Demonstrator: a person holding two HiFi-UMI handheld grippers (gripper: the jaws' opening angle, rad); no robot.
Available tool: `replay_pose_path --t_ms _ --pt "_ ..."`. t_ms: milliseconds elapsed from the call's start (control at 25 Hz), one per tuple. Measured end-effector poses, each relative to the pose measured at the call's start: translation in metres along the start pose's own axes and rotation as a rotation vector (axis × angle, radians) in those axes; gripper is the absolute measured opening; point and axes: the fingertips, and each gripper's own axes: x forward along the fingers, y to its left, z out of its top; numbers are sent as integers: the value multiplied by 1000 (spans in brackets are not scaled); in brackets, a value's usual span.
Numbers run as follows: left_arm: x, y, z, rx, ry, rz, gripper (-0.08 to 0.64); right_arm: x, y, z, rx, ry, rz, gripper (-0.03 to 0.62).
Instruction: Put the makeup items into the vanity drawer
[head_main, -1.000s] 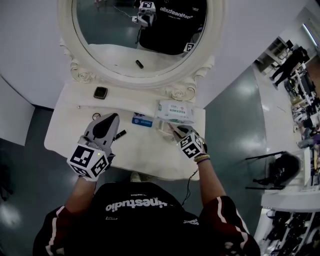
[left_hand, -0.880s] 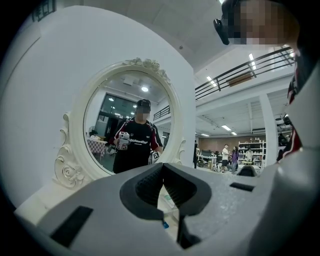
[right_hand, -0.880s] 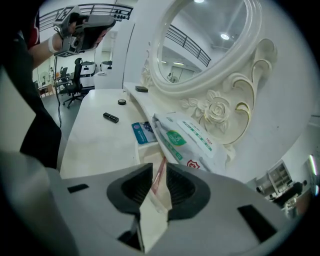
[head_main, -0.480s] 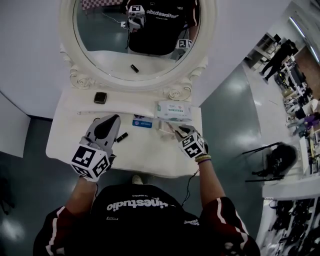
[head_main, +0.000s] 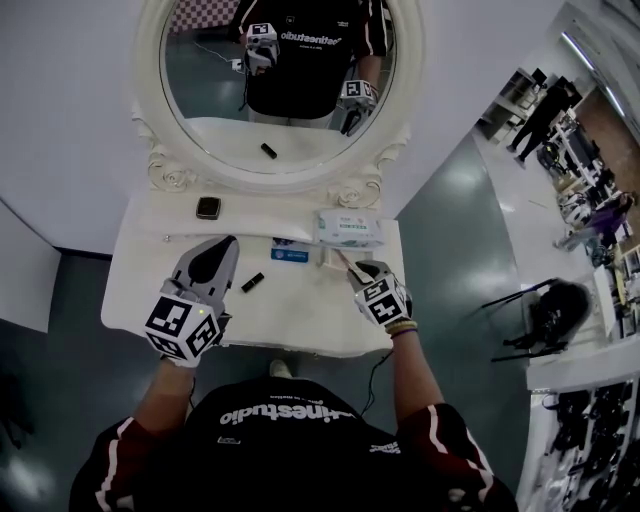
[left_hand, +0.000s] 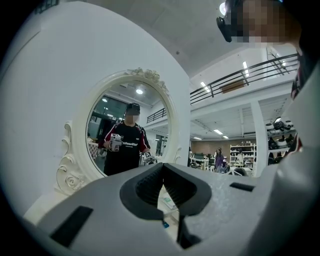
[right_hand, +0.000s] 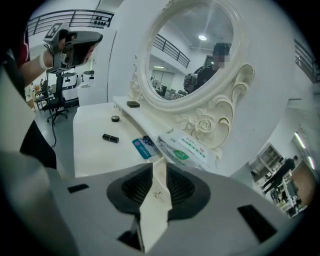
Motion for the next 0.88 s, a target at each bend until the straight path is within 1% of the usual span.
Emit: replay_pose_path --t_ms 200,320,400,600,760,880 --pt "-8 2 3 5 1 -14 5 -8 18 10 19 -18 -3 89" --pt "-13 4 3 2 2 -21 5 -13 31 18 49 -38 -3 89" --pt "-14 5 2 -4 5 -30 5 -18 39 26 105 -67 2 84" --pt "-22 5 1 -10 14 -59 5 -27 73 46 317 -165 44 81" --pt "-30 -1 4 0 15 -99 5 -38 98 69 407 -245 60 77" --pt "-40 -4 5 5 15 -121 5 -51 113 85 447 -301 48 72"
